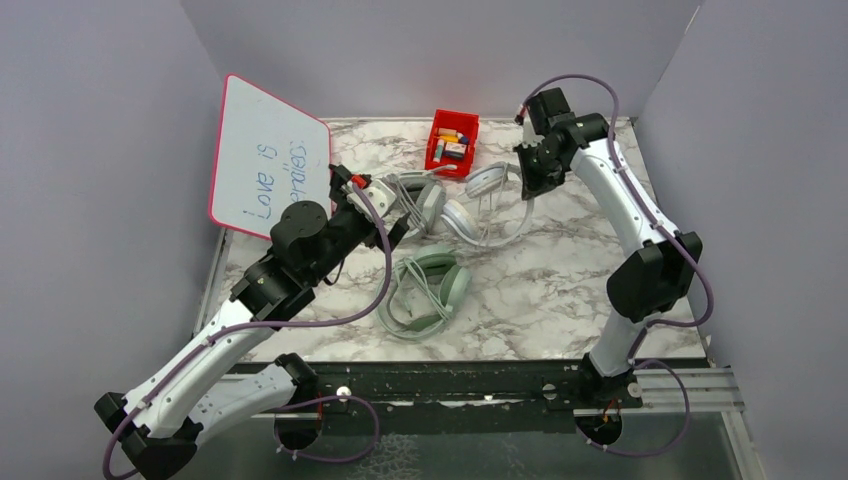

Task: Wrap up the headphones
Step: Place the headphones at the center of the board.

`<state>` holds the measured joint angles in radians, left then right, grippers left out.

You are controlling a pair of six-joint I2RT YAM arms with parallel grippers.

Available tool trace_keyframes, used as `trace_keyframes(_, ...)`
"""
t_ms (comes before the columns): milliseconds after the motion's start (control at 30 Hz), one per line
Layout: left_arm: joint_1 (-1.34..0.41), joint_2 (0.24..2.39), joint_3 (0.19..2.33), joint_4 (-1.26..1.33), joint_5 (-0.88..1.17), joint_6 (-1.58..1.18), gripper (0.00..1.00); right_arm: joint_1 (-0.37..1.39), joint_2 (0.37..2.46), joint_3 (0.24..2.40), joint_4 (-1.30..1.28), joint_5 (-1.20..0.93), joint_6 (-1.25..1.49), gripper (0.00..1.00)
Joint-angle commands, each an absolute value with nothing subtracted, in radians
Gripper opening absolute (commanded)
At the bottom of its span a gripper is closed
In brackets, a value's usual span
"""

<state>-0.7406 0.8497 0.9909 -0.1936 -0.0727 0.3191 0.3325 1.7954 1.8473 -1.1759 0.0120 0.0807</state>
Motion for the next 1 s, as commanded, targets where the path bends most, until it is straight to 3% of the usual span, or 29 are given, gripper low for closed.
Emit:
trace_keyframes(0, -0.736, 0.826, 1.022, -0.207, -0.038, 0.300, 0.96, 0.296, 1.804, 1.891, -1.201, -0.020, 0.114, 0.01)
trace_keyframes(967, -0.738, 0.789, 1.065, -0.269, -0.016, 0.285, 0.96, 0.183, 2.090, 1.854, -1.095, -0.070, 0.086, 0.01)
